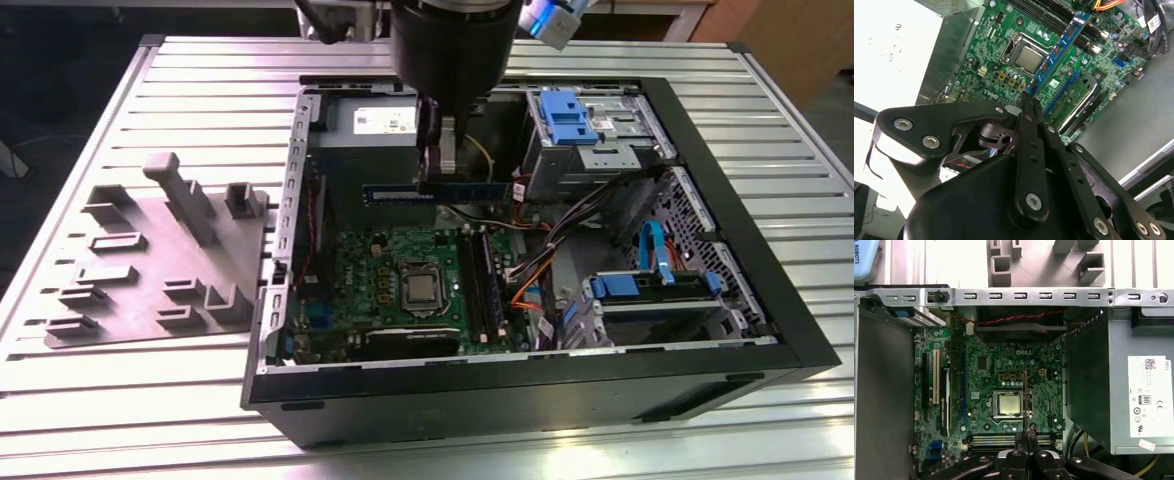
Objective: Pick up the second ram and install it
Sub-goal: 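Pick up the second ram and move it above second insertion slot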
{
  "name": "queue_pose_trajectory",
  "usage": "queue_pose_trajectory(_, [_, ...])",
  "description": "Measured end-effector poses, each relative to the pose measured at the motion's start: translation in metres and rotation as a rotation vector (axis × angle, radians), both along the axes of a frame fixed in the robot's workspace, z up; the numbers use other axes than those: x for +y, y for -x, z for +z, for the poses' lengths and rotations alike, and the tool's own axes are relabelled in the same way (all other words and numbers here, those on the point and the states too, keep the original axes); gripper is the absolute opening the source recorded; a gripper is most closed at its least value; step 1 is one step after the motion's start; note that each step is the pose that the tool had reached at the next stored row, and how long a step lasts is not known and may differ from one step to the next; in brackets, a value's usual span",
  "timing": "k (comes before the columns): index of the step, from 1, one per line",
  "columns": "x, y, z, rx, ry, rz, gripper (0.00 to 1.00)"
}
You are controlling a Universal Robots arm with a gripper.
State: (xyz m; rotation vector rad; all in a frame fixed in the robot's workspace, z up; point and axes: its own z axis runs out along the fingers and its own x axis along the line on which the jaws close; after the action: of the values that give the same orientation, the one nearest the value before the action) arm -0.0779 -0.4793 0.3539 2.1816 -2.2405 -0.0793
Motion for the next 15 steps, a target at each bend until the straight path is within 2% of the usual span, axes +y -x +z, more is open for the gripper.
queue_pose_trajectory(15, [0.0,0.002,-0.0274,0.0033,-0.0001,-0.038,0.11])
